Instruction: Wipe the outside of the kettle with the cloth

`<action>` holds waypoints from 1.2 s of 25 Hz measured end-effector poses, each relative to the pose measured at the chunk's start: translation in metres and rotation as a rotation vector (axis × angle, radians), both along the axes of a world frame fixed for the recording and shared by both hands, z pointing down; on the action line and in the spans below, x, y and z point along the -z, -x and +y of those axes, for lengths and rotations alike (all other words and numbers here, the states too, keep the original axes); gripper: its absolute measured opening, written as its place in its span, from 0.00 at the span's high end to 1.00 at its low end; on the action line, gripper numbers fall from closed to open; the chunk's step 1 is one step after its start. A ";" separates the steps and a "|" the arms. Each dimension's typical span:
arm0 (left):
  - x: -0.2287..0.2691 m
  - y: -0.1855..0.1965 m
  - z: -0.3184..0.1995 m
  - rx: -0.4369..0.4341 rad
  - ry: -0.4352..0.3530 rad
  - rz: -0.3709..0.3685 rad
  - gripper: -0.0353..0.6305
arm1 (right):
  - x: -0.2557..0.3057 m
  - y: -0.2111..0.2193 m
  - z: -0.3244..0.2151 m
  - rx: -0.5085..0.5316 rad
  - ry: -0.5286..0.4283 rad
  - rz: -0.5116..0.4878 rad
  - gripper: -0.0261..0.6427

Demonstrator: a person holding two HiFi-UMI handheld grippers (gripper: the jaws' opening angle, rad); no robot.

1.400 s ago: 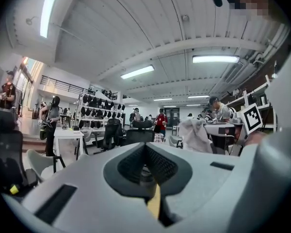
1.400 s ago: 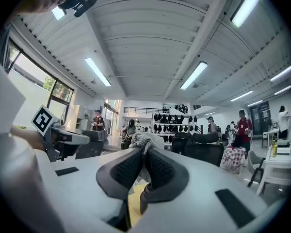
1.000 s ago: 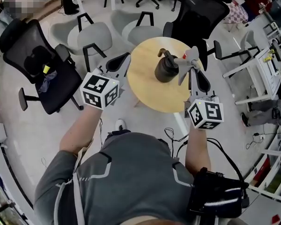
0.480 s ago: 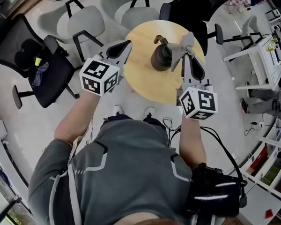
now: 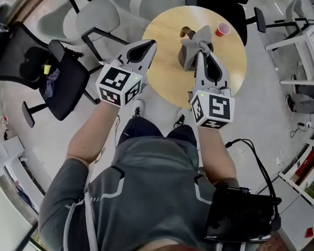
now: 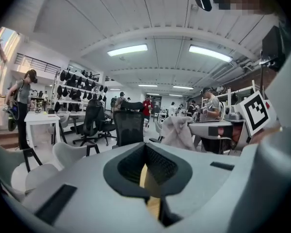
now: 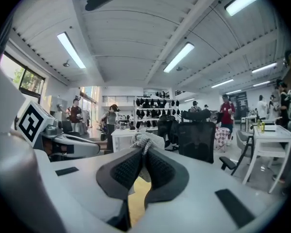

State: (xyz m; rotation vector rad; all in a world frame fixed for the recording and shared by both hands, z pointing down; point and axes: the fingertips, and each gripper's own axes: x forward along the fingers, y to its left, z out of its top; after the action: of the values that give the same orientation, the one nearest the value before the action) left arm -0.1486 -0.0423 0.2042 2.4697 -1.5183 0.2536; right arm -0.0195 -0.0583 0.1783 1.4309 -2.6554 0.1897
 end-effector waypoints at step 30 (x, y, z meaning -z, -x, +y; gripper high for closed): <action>-0.161 0.073 -0.027 -0.207 0.142 0.033 0.94 | -0.200 0.062 -0.060 -0.726 0.116 -0.042 0.89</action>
State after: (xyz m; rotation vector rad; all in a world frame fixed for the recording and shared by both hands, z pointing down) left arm -0.2216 -0.0691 0.3653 2.5031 -1.1884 0.3421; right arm -0.0819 -0.1181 0.3779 2.2875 -1.9830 0.4258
